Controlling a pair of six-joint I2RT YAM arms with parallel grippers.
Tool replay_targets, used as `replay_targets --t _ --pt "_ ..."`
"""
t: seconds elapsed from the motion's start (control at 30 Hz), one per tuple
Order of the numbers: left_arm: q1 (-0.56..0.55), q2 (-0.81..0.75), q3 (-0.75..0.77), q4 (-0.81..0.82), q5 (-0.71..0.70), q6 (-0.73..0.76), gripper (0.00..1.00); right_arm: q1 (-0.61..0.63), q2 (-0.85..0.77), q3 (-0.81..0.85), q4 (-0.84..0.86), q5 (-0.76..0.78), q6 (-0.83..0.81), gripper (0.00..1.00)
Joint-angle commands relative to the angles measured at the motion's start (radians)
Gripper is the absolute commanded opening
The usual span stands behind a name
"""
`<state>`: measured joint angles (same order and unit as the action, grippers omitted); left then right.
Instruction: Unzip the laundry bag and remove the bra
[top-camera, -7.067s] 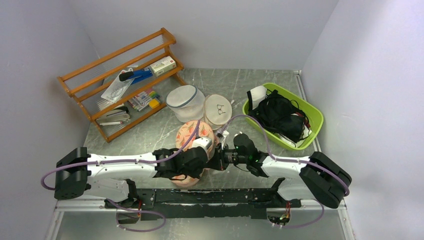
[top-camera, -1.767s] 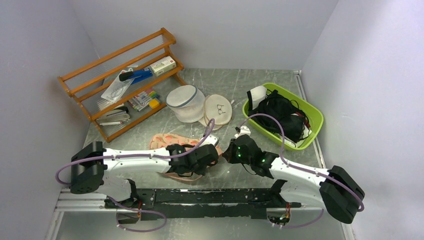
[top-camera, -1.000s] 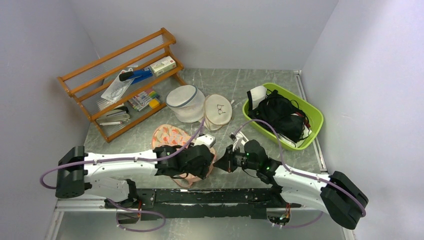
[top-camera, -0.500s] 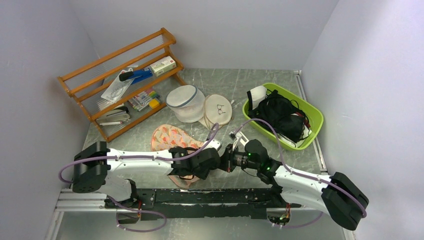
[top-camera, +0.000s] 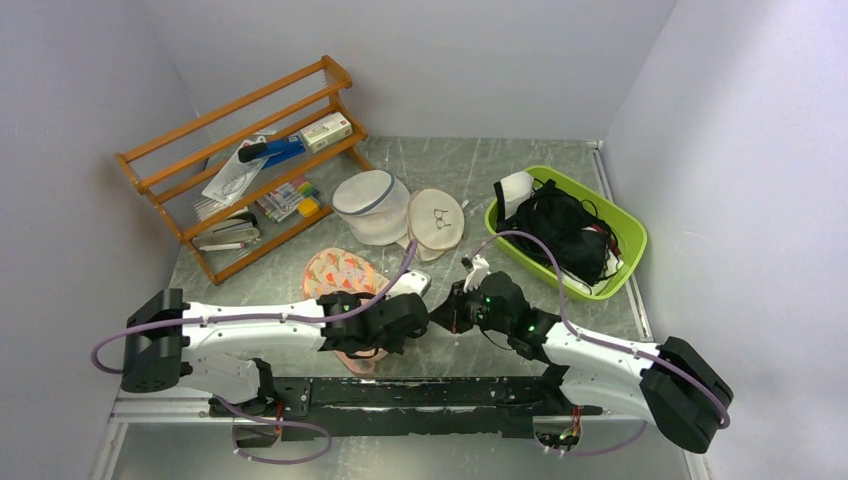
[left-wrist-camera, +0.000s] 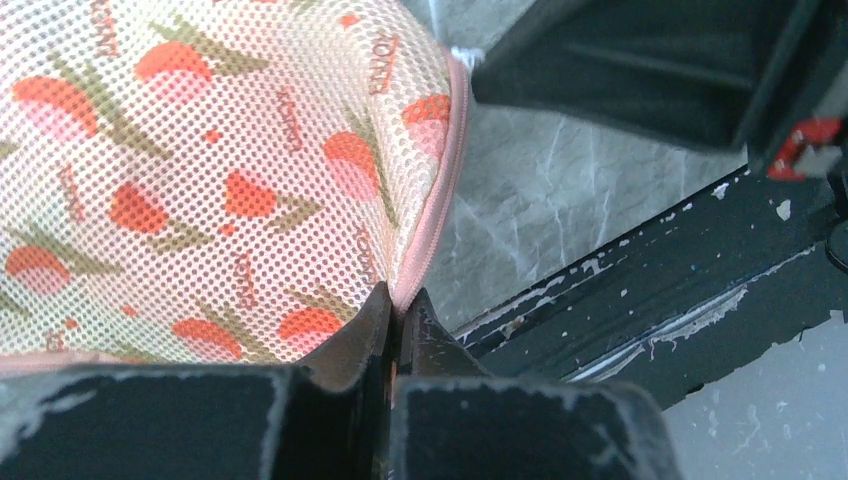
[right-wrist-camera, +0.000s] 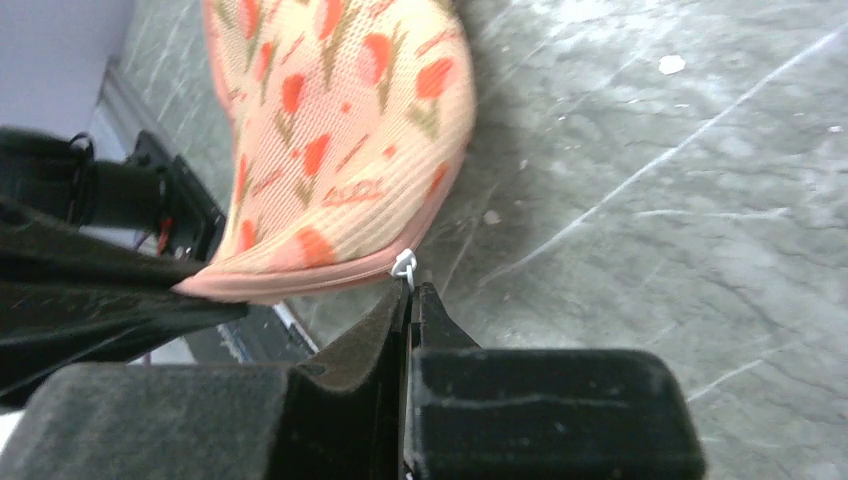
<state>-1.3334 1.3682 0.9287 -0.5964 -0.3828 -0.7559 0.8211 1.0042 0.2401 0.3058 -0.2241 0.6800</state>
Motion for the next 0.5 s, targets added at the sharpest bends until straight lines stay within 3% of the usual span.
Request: replay_targets --t 0.0,0.47 --pt "-0.006 -0.077 -0.043 -0.084 -0.051 -0.049 0.07 -0.008 0.049 0.057 -0.18 0.224 0.025 0.0" --pt "-0.006 -0.152 -0.145 -0.125 -0.046 -0.113 0.07 -0.015 0.086 0.095 -0.209 0.227 0.0 0.0"
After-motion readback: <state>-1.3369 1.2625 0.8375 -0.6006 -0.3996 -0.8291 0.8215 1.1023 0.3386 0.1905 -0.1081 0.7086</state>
